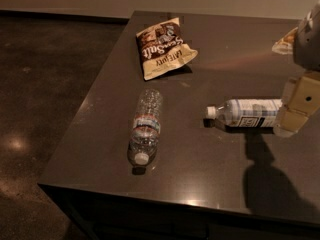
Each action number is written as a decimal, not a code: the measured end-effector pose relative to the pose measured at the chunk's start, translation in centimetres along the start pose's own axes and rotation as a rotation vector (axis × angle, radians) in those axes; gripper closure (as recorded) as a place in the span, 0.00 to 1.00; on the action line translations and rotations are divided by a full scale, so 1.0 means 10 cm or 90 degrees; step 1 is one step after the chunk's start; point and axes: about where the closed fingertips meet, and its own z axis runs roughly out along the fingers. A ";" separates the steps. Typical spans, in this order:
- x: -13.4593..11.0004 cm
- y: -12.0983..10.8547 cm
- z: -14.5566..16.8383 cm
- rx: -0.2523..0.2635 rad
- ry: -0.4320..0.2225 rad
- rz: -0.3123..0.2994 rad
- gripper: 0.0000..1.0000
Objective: Pick blue plastic bottle
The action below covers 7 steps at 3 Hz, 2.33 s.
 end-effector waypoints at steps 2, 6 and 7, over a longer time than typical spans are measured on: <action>0.06 -0.11 0.10 0.005 0.007 0.011 0.00; 0.35 -0.37 1.03 -0.050 0.020 0.005 0.00; 0.40 -0.35 1.23 -0.071 0.016 0.009 0.00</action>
Offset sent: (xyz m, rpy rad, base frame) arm 0.0298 -0.0199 -0.0252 -0.0192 0.0171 -0.0538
